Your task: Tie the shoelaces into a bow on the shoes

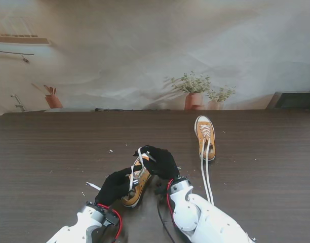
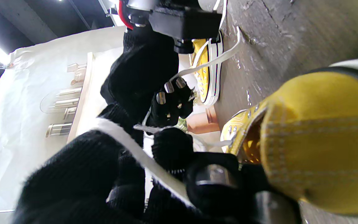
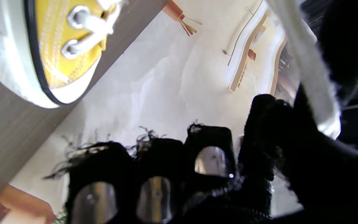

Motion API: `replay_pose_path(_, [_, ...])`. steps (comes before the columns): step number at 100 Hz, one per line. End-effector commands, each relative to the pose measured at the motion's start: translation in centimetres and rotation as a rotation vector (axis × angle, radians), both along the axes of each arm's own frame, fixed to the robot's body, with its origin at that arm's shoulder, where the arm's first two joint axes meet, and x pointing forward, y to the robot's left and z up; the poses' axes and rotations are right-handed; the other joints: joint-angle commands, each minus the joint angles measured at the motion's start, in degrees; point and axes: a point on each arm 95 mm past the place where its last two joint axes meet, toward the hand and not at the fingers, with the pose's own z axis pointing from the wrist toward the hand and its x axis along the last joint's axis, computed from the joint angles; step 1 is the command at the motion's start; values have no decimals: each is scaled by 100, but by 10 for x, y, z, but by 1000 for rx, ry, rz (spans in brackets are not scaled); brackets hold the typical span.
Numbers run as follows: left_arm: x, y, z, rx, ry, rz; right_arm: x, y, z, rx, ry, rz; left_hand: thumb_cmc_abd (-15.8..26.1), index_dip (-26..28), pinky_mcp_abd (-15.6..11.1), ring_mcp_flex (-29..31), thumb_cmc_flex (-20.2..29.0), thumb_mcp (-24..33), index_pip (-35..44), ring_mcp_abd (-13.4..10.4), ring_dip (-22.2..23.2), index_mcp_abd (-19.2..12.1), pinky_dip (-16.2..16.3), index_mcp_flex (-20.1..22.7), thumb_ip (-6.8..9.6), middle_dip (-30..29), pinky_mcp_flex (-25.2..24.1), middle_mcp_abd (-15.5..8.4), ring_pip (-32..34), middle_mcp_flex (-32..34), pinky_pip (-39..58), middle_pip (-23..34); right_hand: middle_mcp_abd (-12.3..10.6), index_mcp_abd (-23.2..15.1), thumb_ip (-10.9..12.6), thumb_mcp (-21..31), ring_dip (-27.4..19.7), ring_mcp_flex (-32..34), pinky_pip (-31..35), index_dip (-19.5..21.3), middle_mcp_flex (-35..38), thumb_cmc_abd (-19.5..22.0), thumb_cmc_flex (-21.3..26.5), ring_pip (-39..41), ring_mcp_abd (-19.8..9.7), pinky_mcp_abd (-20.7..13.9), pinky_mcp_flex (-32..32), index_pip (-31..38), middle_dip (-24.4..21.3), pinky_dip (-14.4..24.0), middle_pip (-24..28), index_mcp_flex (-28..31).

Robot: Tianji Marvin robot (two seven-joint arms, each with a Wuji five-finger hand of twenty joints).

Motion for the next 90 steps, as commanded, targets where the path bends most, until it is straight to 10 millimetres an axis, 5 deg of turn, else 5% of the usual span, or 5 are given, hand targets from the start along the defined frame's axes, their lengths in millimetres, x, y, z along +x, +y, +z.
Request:
replay_pose_path(1, [-7,-7,-4,-4,14,-13,-7,4,-1,12,21,18,27,102,-506,115,69,-137,-22,-122,-87,528,-27,173,-118,36,172,52,78,109,1362,-33,166,-192,-358,-717,69,49,1638,-142,339,-76,-539,475,-72,-4,159,-55,36,-14,325,42])
replay_pose_path(18, [-7,-7,-5,-18,14,11,-10,3,-2,63,107,50,9,98,-484,115,58,-109,-33,-91,-87,513,-21,145,-115,39,171,286,80,110,1362,-49,187,-150,-347,-776,65,49,1637,-163,339,-39,-636,470,-55,24,158,-109,35,-11,320,149])
replay_pose_path(90, [-1,-11,-9,-67,-18,175,-23,-1,5,79,164,128,-32,93,-384,113,-31,53,-45,-20,-90,473,-44,108,-128,57,159,263,72,136,1362,-65,216,159,-211,-790,54,48,1624,-177,340,-57,-878,471,-44,65,156,-384,43,-1,311,503])
